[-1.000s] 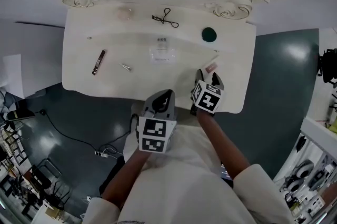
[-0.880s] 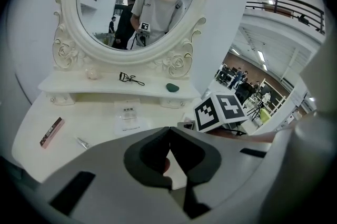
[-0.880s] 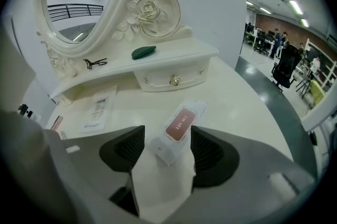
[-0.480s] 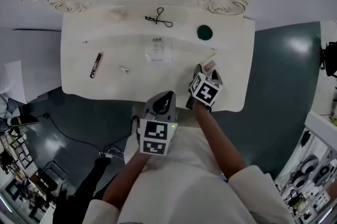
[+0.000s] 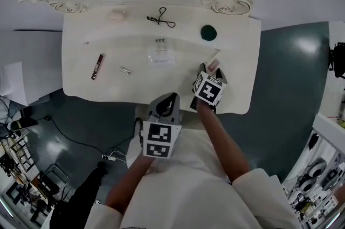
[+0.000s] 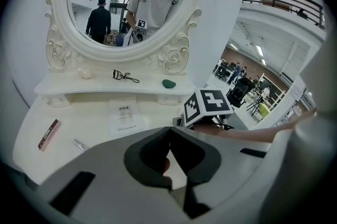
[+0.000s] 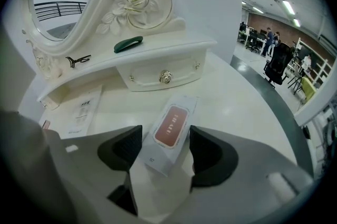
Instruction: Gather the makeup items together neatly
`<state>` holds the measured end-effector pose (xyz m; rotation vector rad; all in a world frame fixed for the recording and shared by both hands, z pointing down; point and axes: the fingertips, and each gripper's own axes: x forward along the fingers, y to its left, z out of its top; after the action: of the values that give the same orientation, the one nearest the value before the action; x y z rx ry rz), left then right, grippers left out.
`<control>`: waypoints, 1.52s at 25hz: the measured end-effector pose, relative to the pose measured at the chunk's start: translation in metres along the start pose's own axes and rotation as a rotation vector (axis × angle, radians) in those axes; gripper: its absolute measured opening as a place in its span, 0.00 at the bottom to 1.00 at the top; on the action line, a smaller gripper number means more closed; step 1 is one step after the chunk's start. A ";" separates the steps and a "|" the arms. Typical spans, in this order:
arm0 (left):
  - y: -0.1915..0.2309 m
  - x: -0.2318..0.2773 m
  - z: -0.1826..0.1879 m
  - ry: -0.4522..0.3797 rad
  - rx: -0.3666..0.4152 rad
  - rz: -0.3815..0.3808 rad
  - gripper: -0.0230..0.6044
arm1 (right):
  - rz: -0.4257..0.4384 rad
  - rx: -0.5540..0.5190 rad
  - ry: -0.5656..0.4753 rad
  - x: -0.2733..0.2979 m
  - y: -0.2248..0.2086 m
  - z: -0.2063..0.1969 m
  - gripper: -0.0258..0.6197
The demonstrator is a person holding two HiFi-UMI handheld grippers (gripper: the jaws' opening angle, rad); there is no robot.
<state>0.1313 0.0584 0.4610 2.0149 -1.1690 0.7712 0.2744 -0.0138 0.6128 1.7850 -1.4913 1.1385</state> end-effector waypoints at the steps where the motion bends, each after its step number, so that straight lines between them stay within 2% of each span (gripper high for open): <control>1: 0.000 0.000 0.000 0.001 0.000 0.000 0.05 | 0.001 -0.002 0.001 0.000 0.000 0.000 0.46; 12: -0.001 -0.001 0.002 -0.002 0.007 -0.009 0.05 | 0.057 0.005 0.014 -0.004 -0.006 0.001 0.37; 26: -0.004 -0.004 0.000 -0.008 0.020 -0.022 0.05 | 0.120 -0.099 -0.023 -0.025 -0.010 -0.005 0.36; 38: -0.014 0.000 -0.001 0.002 0.053 -0.047 0.05 | 0.186 -0.120 -0.041 -0.034 -0.020 -0.010 0.36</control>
<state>0.1438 0.0642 0.4583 2.0777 -1.1069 0.7881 0.2905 0.0167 0.5906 1.6255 -1.7421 1.0801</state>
